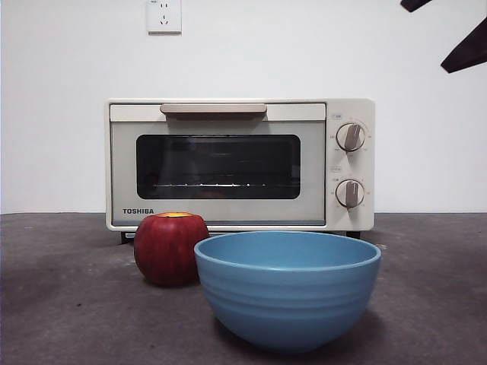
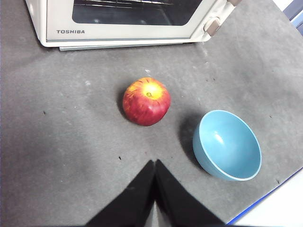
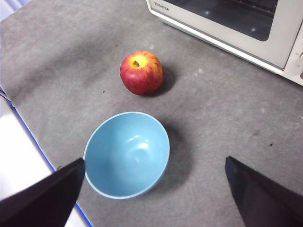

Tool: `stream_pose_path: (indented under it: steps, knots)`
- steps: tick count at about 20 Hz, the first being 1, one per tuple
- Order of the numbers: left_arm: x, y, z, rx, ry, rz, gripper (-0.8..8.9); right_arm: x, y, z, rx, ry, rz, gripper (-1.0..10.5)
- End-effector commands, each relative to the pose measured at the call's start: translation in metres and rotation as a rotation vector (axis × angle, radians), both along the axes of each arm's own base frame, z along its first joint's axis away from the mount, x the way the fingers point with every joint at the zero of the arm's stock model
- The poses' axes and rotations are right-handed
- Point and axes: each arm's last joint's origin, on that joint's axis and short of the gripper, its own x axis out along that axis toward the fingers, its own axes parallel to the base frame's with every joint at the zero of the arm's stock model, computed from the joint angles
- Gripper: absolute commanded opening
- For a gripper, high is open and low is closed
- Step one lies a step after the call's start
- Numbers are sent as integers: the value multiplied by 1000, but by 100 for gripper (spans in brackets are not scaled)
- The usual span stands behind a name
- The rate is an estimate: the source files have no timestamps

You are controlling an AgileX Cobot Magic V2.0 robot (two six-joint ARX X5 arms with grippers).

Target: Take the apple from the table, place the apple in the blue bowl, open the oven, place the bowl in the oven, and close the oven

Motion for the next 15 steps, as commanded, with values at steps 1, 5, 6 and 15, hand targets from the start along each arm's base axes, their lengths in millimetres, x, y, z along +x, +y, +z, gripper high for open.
stream_pose_path:
  steps: [1,5,6,15]
  knots:
    - [1,0,5,1,-28,-13,7,6,8,4,28,5,9,483]
    - [1,0,5,1,-28,-13,7,23,33,0,61,27,62,483]
    - [1,0,5,1,-28,-13,7,28,41,-1,58,30,71,483]
    - [1,0,5,1,-28,-13,7,93,132,-7,-83,110,138,483]
